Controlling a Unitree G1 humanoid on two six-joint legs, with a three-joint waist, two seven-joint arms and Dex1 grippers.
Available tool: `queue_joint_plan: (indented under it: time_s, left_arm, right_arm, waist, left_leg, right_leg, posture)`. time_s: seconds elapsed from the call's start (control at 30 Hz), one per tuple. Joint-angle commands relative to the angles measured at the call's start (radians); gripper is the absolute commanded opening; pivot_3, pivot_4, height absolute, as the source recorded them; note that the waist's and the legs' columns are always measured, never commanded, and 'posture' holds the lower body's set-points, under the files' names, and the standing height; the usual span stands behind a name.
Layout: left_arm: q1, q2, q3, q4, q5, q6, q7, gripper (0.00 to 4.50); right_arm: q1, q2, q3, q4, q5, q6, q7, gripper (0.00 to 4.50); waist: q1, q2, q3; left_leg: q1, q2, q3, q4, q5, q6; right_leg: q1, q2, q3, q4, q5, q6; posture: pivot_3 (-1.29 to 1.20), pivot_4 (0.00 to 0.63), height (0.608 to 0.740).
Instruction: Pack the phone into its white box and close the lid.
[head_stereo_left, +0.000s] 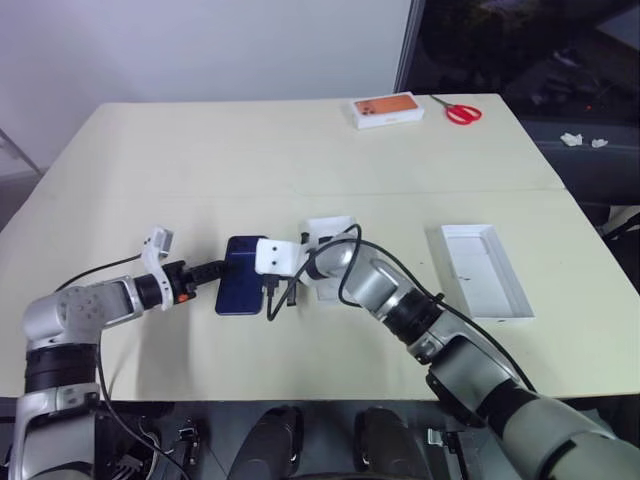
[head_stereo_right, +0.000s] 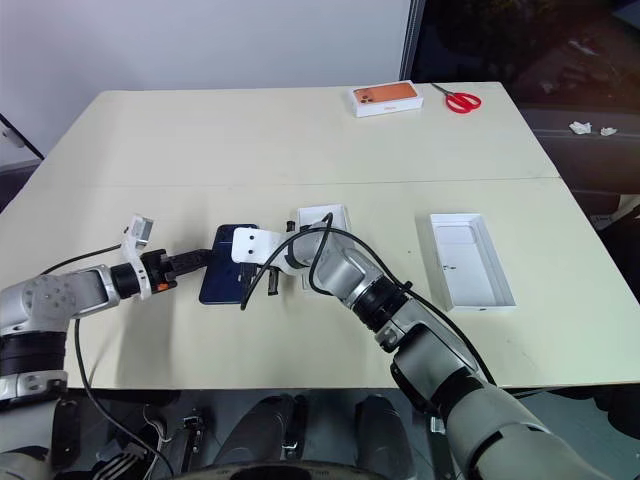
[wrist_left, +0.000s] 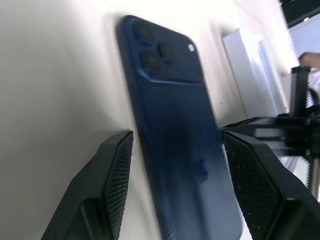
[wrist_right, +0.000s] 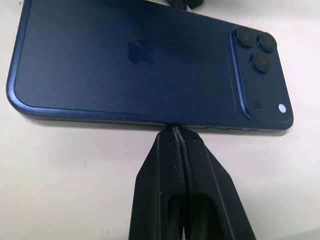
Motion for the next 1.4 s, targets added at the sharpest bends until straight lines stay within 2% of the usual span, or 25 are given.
queue_joint_plan:
  time_s: [0.03, 0.4, 0.5, 0.63, 0.73, 0.97, 1.0, 1.13, 1.4]
  left_arm:
    - [0.029, -0.086, -0.101, 0.032, 0.01, 0.091, 0.009, 3.02]
    - [0.007, -0.149, -0.041, -0.018, -0.009, 0.142, 0.056, 3.02]
    - [0.001, -0.145, -0.013, -0.003, -0.011, 0.145, 0.064, 2.2]
    - [0.02, -0.133, -0.004, -0.023, -0.037, 0.175, 0.038, 0.33]
    - [0.033, -0.131, -0.002, -0.041, -0.05, 0.191, 0.036, 0.33]
    - [0.048, -0.153, 0.033, -0.044, -0.074, 0.206, 0.057, 0.33]
    - [0.046, -0.159, 0.049, -0.043, -0.082, 0.209, 0.061, 0.16]
    - [0.035, -0.172, 0.123, -0.031, -0.121, 0.228, 0.071, 0.16]
    - [0.026, -0.187, 0.286, -0.021, -0.212, 0.302, 0.127, 0.16]
  right_arm:
    - [-0.024, 0.024, -0.014, -0.016, -0.003, -0.026, -0.011, 0.05]
    - [-0.022, 0.018, -0.029, -0.005, 0.004, -0.037, -0.016, 0.05]
    - [-0.02, 0.012, -0.025, 0.0, -0.003, -0.046, -0.017, 0.0]
    - [-0.022, 0.01, -0.032, 0.004, -0.002, -0.052, -0.018, 0.0]
    - [-0.021, 0.01, -0.035, 0.005, -0.003, -0.055, -0.018, 0.0]
    - [-0.011, -0.003, -0.044, 0.001, -0.002, -0.069, -0.023, 0.0]
    - [-0.01, 0.0, -0.053, -0.006, 0.006, -0.066, -0.025, 0.0]
    - [-0.007, 0.012, -0.107, -0.034, 0.058, -0.047, -0.017, 0.0]
    - [0.022, 0.029, -0.318, -0.175, 0.314, 0.103, 0.068, 0.0]
  waist:
    - [0.002, 0.002, -0.001]
    - [0.013, 0.001, -0.002]
    - [0.011, 0.001, -0.002]
    - [0.005, -0.001, -0.002]
    - [-0.012, -0.002, -0.002]
    - [-0.011, -0.002, -0.002]
    - [-0.011, -0.002, -0.002]
    - [-0.012, -0.002, -0.002]
    - [-0.016, -0.003, -0.001]
  left_leg:
    - [0.002, 0.0, 0.0, 0.0, 0.0, 0.0]
    - [0.002, -0.001, 0.0, 0.0, -0.001, 0.002]
    - [0.002, -0.001, 0.0, 0.0, -0.001, 0.002]
    - [0.001, 0.0, 0.0, -0.001, -0.001, 0.002]
    - [0.001, 0.0, 0.0, -0.001, -0.001, 0.002]
    - [0.001, 0.001, 0.0, -0.001, -0.001, 0.001]
    - [0.001, 0.001, 0.0, -0.002, -0.001, 0.001]
    - [0.001, 0.001, 0.0, -0.002, -0.001, 0.001]
    - [0.0, 0.002, 0.001, -0.003, -0.001, 0.001]
  right_leg:
    - [0.002, 0.0, 0.0, -0.001, 0.0, 0.0]
    - [0.002, 0.0, 0.0, -0.002, 0.0, 0.0]
    - [0.002, 0.0, 0.0, -0.002, 0.0, 0.0]
    - [0.002, 0.0, 0.0, -0.002, 0.0, 0.0]
    - [0.002, 0.0, 0.0, -0.002, 0.0, 0.0]
    - [0.001, 0.0, 0.001, -0.003, 0.0, 0.0]
    - [0.001, 0.0, 0.001, -0.003, 0.0, 0.0]
    - [0.001, 0.0, 0.001, -0.003, 0.0, 0.0]
    - [-0.002, 0.001, 0.001, -0.003, 0.0, 0.0]
  posture:
    - [0.0, 0.15, 0.74]
    - [0.0, 0.15, 0.74]
    - [0.0, 0.15, 0.74]
    - [0.0, 0.15, 0.74]
    - [0.0, 0.15, 0.74]
    - [0.0, 0.15, 0.74]
    - [0.0, 0.15, 0.74]
    - [0.0, 0.15, 0.74]
    - [0.0, 0.15, 0.74]
